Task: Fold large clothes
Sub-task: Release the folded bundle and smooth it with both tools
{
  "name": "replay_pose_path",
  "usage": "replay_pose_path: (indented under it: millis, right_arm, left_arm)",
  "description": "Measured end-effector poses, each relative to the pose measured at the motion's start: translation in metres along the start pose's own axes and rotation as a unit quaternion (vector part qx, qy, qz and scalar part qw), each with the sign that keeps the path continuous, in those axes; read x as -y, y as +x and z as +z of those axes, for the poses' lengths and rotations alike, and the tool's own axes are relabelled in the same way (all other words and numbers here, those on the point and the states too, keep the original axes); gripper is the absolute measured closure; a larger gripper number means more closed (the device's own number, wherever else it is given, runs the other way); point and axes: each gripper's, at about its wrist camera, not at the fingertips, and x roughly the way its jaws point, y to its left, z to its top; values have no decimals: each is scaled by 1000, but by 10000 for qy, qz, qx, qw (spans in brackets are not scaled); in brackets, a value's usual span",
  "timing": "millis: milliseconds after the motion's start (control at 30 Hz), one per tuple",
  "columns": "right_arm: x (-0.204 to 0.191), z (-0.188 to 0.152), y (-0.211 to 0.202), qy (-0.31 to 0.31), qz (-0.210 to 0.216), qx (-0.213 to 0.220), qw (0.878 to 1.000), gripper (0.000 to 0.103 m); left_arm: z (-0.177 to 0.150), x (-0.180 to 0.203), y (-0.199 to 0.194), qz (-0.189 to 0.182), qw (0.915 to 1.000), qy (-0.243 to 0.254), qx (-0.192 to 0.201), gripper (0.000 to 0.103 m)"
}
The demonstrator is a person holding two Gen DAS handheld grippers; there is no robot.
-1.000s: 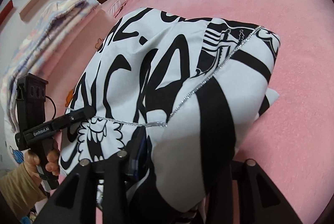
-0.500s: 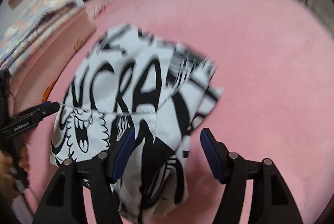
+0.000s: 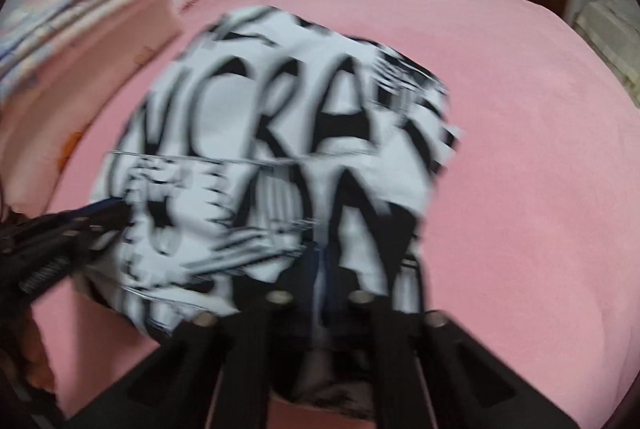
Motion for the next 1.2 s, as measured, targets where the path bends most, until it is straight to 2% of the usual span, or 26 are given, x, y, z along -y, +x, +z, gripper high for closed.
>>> replay_pose_path:
  millis: [67,100,167,300,367,400,433,467,500,533,767,867,1200]
  right_arm:
    - [11,-4,0,107,70,-4,9999,103]
    - [13,-5,-2,73,-96,49,9999,103]
    - [18,-5,-5,153,-81,67,9998,103]
    - [19,-6,-8,248,-69,58,9997,103]
    - [17,-7,-12,218,-89,68,9997,103]
    - [17,-6,-14,207,-95,66,9997,103]
    - [16,-6,-15,207,-93,57,9997,103]
    - [17,-6,-17,234,-72,57,9997,103]
    - [18,-8,-20,264,-55,55,9996,103]
    - [19,-8,-21,299,-41,44,9995,103]
    - [20,-17,-42,441,35,61,9990,102]
    - [20,-22,-55,485,86,78,9988,101]
    - [25,-54,-90,593,210,-105,9980,100]
  left_arm:
    - [-6,-3,2,-42,10000,76,-21,90]
    - [-8,-3,2,-12,9999,155,14,90]
    - [-11,0,2,65,9997,249,32,90]
    - [-12,0,1,5,9999,130,11,88]
    - [-13,2,-1,-122,9999,50,-3,77]
    - [-15,2,-2,-201,9998,17,-11,65]
    - [-15,4,-3,-243,9997,2,-9,49]
    - [-16,5,-6,-247,9997,-4,7,40]
    - [-18,7,-8,-188,9998,-1,37,24]
    - [-20,10,-11,-102,9999,5,77,17]
    - [-27,8,-19,-16,9999,-158,-25,17]
    - [-30,9,-26,137,9997,-188,-78,17]
    - [-49,27,-64,-26,9993,-342,-117,17]
